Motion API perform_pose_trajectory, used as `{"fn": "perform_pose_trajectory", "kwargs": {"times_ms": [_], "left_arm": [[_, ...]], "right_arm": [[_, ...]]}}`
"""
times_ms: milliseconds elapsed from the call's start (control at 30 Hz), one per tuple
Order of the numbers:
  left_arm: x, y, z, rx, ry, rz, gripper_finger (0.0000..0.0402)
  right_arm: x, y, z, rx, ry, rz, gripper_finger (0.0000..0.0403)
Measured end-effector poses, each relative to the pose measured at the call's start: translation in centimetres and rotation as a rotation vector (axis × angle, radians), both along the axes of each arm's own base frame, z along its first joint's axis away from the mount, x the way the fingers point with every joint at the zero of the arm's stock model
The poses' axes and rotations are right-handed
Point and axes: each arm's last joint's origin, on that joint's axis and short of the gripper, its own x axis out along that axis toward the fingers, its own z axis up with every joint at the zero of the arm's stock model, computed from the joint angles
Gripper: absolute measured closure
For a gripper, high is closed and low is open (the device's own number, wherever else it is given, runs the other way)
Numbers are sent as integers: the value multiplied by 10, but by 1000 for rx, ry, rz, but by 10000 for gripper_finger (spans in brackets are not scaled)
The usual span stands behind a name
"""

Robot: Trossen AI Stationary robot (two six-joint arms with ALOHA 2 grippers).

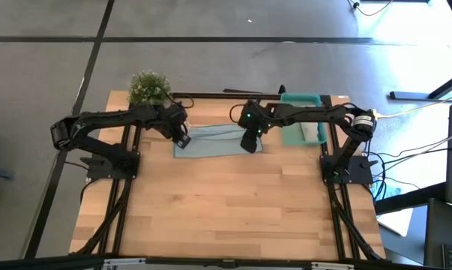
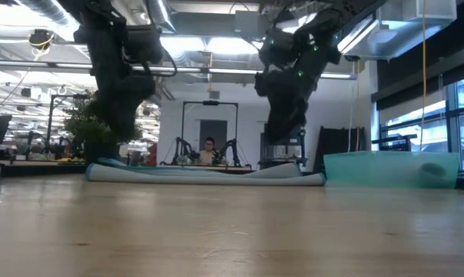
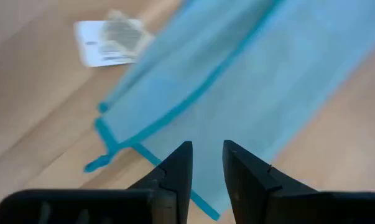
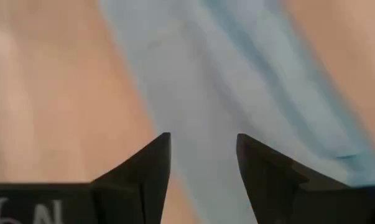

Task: Roll microfiber towels into tight, uniform cylinder then place into a basket
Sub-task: Fold the blue towel

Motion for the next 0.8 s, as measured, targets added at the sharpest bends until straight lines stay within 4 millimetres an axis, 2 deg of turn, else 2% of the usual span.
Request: {"fn": "perform_pose_trajectory", "kwargs": {"times_ms": [133, 367, 533, 800], "left_arm": [[14, -3, -10, -16, -14, -135, 317], [47, -1, -34, 14, -102, -305, 317], [60, 3, -51, 38, -109, -330, 317], [65, 10, -67, 115, -37, -288, 317]], "right_arm": [[0, 1, -24, 76, -11, 7, 218], [-3, 3, -43, 97, 7, -14, 218], [-7, 4, -50, 101, 18, -15, 218], [-13, 6, -63, 97, 5, -17, 218]]}}
